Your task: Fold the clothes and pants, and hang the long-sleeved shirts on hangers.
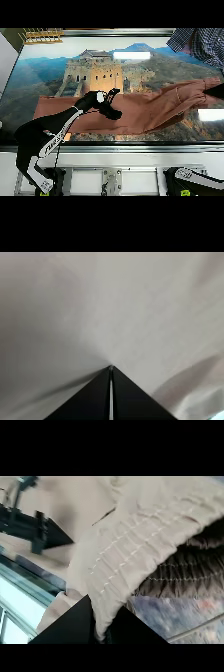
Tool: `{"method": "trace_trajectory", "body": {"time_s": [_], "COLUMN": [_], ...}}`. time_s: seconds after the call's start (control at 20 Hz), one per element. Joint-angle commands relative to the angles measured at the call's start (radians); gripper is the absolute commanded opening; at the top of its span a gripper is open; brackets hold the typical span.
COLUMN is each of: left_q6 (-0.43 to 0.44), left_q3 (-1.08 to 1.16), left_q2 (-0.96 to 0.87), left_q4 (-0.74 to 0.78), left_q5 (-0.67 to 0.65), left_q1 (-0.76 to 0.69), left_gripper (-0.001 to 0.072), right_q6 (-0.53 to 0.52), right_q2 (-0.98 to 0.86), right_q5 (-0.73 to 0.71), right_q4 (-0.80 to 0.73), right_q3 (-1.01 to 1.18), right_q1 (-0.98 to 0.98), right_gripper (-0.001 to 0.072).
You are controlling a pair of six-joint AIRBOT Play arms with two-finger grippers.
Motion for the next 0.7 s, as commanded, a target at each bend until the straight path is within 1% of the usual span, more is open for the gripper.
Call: {"method": "trace_trajectory", "body": {"time_s": [0.0,0.15,0.35,0.65], "left_q6": [-0.001,-0.001,-0.001,-0.001], "left_q3": [0.0,0.0,0.0,0.0], "left_q2": [0.0,0.0,-0.001,0.0], "left_q4": [0.007,0.006,0.006,0.005], "left_q5": [0.001,0.001,0.001,0.007], "left_q1": [0.0,0.0,0.0,0.0], "left_gripper": [0.0005,0.0005,0.0005,0.0005], "right_q6": [-0.01,-0.01,-0.01,0.021], "right_q2": [0.027,0.032,0.032,0.032], "right_q5": [0.008,0.007,-0.006,-0.163], "right_q4": [0.142,0.203,0.274,0.279], "right_q3": [0.028,0.073,0.151,0.279], "right_q1": [0.034,0.119,0.295,0.544], "right_gripper": [0.002,0.002,0.002,0.002]}}
